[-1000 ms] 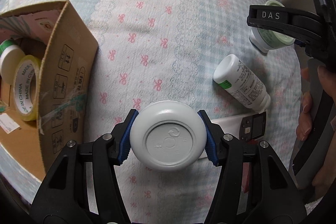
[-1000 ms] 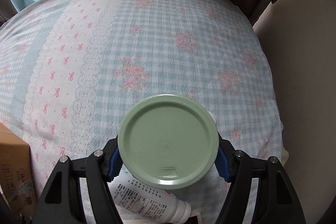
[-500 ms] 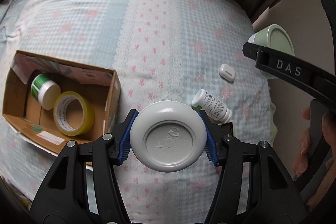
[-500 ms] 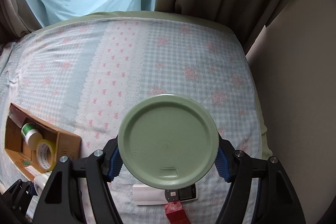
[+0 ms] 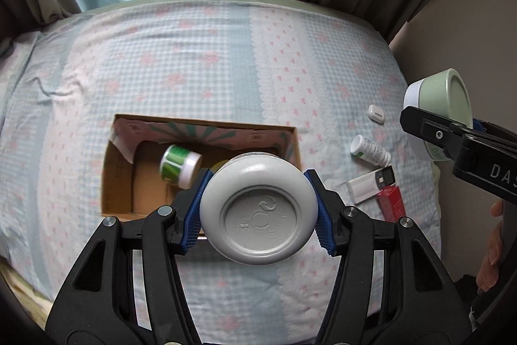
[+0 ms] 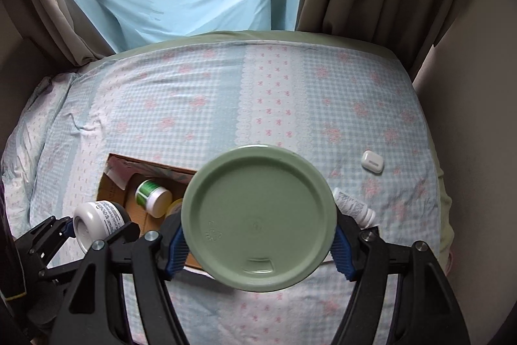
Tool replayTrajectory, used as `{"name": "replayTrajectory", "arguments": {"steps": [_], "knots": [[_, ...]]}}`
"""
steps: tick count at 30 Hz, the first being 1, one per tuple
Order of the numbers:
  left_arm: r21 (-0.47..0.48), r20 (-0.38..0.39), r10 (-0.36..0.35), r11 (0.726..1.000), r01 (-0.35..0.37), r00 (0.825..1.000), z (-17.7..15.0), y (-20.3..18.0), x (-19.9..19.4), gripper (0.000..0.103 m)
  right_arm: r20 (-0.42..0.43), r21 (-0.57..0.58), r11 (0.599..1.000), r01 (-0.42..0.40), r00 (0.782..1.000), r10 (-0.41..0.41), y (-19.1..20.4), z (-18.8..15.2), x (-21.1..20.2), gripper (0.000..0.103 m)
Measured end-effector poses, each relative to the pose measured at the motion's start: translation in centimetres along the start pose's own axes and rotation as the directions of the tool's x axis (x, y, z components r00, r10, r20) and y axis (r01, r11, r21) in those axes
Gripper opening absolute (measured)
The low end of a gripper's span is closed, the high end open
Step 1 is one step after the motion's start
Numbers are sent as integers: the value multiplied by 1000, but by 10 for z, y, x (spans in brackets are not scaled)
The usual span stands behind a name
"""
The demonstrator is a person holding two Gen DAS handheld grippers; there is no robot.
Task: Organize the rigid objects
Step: 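Carry the cream jar and green-lidded jar with both tools over the box, then release both jars into the box and lift both tools away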
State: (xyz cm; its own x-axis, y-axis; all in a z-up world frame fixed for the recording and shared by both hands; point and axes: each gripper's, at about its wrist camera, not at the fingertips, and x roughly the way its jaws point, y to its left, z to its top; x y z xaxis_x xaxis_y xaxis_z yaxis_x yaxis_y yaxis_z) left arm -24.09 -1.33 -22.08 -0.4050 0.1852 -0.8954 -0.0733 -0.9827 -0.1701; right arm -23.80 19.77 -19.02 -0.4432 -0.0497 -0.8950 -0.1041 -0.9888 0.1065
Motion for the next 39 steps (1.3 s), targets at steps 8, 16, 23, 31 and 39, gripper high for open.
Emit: {"name": "replayTrajectory", "arguments": {"steps": [8,16,23,31,39], "knots": [[48,-55,32,998,-29,998,-15,101,0,54,-40,79,994,-75,996,79,83,-24,11,67],[86,-127,28,996,-17,991,-16,143,59,54,-134,117,991,-70,987,86,115,-48,68,67],[88,-199,36,996,-19,979,-20,159,120,54,-256,86,993,-78,962,98,122,-61,145,67],[139,-249,58,990,-24,967,-32,163,164,54,-329,72,995,-68,940,88,120,-81,202,67],[193,-200,47,981,-8,979,-26,157,157,103,-260,-4,999,-48,965,45,122,-86,198,103]]}}
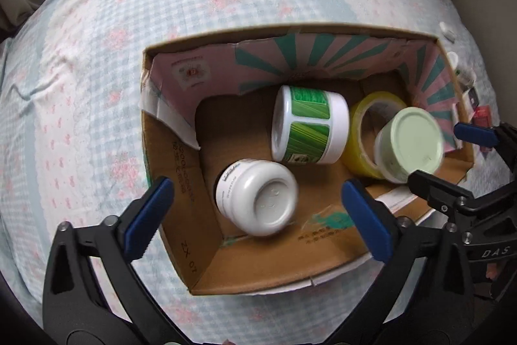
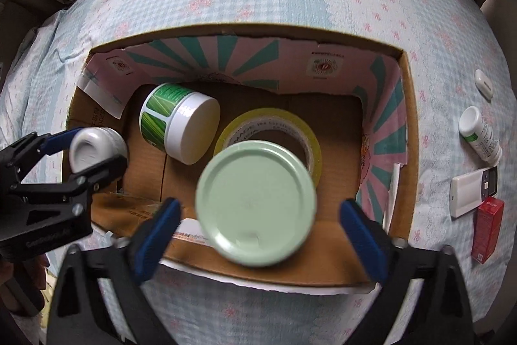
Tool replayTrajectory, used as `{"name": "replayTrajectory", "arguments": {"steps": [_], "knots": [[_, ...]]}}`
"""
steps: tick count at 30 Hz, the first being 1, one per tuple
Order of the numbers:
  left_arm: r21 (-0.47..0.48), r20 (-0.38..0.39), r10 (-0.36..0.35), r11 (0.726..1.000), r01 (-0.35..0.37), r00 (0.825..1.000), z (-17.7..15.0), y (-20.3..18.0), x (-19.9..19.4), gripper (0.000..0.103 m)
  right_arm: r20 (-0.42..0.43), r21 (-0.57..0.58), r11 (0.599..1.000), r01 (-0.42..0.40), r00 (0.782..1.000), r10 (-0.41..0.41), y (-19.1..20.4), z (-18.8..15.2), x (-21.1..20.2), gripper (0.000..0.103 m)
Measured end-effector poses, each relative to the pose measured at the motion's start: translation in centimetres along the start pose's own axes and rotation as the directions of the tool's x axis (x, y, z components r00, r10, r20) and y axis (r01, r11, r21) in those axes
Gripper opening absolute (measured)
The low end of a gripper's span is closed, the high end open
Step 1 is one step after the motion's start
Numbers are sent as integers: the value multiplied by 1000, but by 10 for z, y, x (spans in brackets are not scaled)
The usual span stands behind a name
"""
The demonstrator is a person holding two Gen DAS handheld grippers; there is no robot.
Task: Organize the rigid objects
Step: 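Release both jars into the box and lift both tools away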
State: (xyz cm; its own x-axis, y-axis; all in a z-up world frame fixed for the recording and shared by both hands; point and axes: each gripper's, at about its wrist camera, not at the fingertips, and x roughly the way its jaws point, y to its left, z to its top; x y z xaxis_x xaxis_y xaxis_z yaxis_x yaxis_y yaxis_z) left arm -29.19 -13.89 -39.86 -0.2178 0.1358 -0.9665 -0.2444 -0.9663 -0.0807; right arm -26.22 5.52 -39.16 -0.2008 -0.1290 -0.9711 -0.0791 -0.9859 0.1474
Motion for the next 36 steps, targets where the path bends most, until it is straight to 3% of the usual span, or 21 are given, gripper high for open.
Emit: {"name": "replayTrajectory", "arguments": {"steps": [5,12,24,36], "knots": [[16,14,-13,1000,13,1000,1,0,-13,103,47,-16,999,49,998,-49,-5,-11,-17,103],[-8,1,-30,1000,30,1000,-10,3,-22,103,14,21,998,65,998,-66,-10,-27,-26,103],[-52,37,-7,999,9,999,-25,7,-61,103,72,8,997,71,995,-72,-1,-19,-60,103],[-31,123,1,1000,2,992,-36,-33,-132,103,238,52,998,34,970,-46,-20,-33,-145,103]]}}
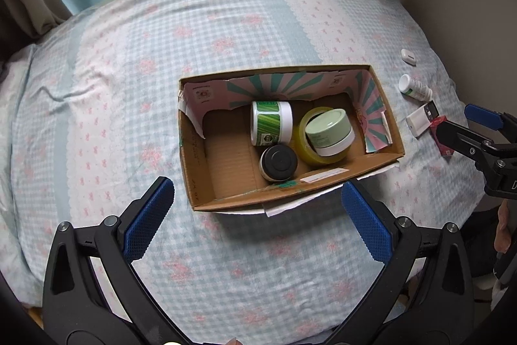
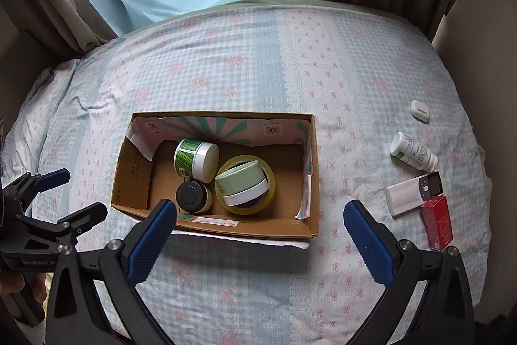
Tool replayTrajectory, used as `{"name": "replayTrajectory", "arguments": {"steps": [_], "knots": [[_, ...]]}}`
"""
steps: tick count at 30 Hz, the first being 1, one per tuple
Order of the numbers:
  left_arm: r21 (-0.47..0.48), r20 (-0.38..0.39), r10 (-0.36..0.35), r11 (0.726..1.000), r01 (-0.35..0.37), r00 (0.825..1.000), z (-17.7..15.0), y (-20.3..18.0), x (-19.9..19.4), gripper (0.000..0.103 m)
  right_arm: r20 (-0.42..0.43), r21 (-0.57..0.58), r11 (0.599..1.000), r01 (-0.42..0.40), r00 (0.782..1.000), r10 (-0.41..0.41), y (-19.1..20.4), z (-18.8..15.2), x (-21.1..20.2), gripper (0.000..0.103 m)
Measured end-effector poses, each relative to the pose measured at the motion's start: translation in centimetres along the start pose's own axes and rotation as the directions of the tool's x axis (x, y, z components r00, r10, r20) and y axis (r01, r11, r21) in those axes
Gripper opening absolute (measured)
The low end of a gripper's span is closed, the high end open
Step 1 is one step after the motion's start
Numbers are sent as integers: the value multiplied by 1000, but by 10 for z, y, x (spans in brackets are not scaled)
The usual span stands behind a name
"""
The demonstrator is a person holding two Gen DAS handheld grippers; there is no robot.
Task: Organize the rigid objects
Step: 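Release both jars into the box and lift both tools away, then move both tools toward the pill bottle and red box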
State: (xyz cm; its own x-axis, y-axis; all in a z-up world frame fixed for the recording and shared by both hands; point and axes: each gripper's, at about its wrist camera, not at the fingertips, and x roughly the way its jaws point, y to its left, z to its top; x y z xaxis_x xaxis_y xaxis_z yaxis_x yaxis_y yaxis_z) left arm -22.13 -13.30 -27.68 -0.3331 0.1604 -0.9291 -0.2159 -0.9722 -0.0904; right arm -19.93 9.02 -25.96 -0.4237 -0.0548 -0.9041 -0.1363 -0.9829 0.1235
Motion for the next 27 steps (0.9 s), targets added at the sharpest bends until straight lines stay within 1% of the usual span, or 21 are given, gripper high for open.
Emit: {"name": "replayTrajectory", "arguments": {"steps": [4,9,12,15,18,21,24,27], "knots": [[23,28,-18,1000,17,999,7,-32,-22,103,32,18,1000,1,999,-1,-28,-5,-33,103],[115,57,-12,993,6,998,26,-87,-37,103,52,13,999,39,998,-40,-79,-15,-66,103],[193,55,-17,981,6,998,44,-125,-34,103,55,11,998,62,997,-62,-116,-23,-79,103],[282,43,-34,959,20,998,66,-167,-25,103,44,5,994,111,993,-111,-153,-29,-84,103],[378,27,-67,924,51,997,89,-213,-11,103,33,11,992,128,991,-128,-188,-34,-85,103],[476,-6,-90,876,82,996,110,-263,10,103,8,16,991,132,991,-132,-222,-39,-76,103],[563,-67,-104,817,123,992,129,-309,42,103,-24,25,991,130,991,-129,-252,-43,-61,103],[659,-116,-91,738,145,989,141,-352,77,103,-57,38,991,126,991,-123,-278,-47,-41,103]]}}
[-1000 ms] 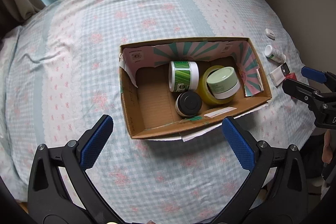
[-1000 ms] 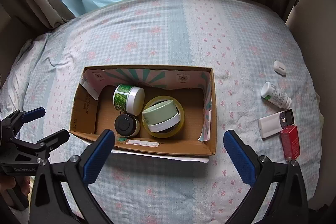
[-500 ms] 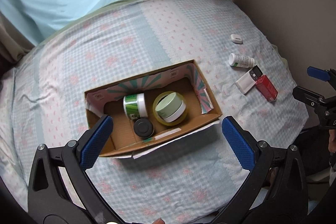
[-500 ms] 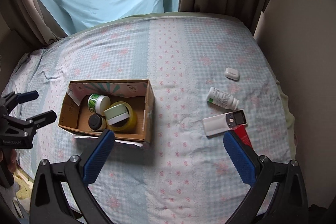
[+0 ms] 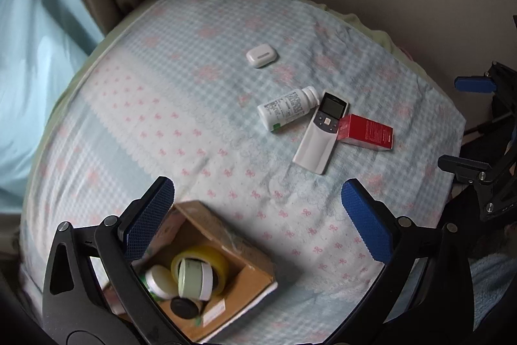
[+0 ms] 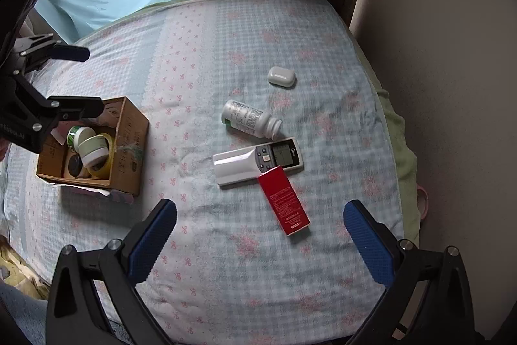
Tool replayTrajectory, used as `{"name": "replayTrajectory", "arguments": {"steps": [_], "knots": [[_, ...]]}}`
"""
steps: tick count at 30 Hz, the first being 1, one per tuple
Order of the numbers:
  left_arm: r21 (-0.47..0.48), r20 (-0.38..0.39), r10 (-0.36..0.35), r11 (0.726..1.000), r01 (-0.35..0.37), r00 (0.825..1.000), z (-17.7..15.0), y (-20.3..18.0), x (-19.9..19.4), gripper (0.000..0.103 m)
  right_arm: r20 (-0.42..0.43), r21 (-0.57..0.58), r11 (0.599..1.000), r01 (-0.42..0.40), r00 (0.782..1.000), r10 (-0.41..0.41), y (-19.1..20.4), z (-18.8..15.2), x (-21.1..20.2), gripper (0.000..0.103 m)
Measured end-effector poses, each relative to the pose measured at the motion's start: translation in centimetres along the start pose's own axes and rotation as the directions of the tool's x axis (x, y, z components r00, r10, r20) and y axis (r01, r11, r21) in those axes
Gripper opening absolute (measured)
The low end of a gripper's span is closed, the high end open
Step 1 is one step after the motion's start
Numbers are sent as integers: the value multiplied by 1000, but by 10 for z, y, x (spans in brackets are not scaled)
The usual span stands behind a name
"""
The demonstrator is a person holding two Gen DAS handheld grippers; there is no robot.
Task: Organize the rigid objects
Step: 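Move both tools toward the pill bottle and red box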
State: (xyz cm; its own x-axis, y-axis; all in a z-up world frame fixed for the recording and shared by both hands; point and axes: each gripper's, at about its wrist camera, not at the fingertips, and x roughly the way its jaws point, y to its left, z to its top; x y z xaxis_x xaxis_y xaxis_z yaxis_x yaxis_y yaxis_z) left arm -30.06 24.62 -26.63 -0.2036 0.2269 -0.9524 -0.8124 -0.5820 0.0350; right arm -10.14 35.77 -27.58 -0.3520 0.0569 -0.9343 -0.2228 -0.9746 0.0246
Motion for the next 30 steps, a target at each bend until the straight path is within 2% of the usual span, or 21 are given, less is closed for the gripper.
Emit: {"name": "replayTrajectory", "arguments": {"steps": [4,7,10,15,20,24,26,30], "knots": [[171,-65,-29,984,40,997,40,-26,50,103,-58,-1,1000,11,998,-11,-27,-2,37,103],[304,-113,-13,951,47,993,61,-44,91,103,-115,-8,1000,7,993,-8,-42,-5,67,103],[422,-168,14,904,59,986,77,-57,136,103,-171,-40,999,4,985,-11,-50,-9,97,103],[593,-230,59,800,92,972,86,-67,196,103,-253,-103,995,2,967,-29,-47,-15,139,103],[681,-289,28,708,186,957,88,-73,230,101,-290,-125,992,-22,957,-15,-38,-21,168,103],[712,-323,-28,652,262,946,90,-73,246,90,-289,-173,985,-21,957,-30,-32,-22,177,103],[735,-323,-42,618,278,946,90,-73,250,83,-290,-191,981,-19,956,-38,-30,-22,180,103],[777,-330,-52,552,303,942,85,-75,256,77,-327,-179,983,-31,945,-30,-27,-23,191,90]]}}
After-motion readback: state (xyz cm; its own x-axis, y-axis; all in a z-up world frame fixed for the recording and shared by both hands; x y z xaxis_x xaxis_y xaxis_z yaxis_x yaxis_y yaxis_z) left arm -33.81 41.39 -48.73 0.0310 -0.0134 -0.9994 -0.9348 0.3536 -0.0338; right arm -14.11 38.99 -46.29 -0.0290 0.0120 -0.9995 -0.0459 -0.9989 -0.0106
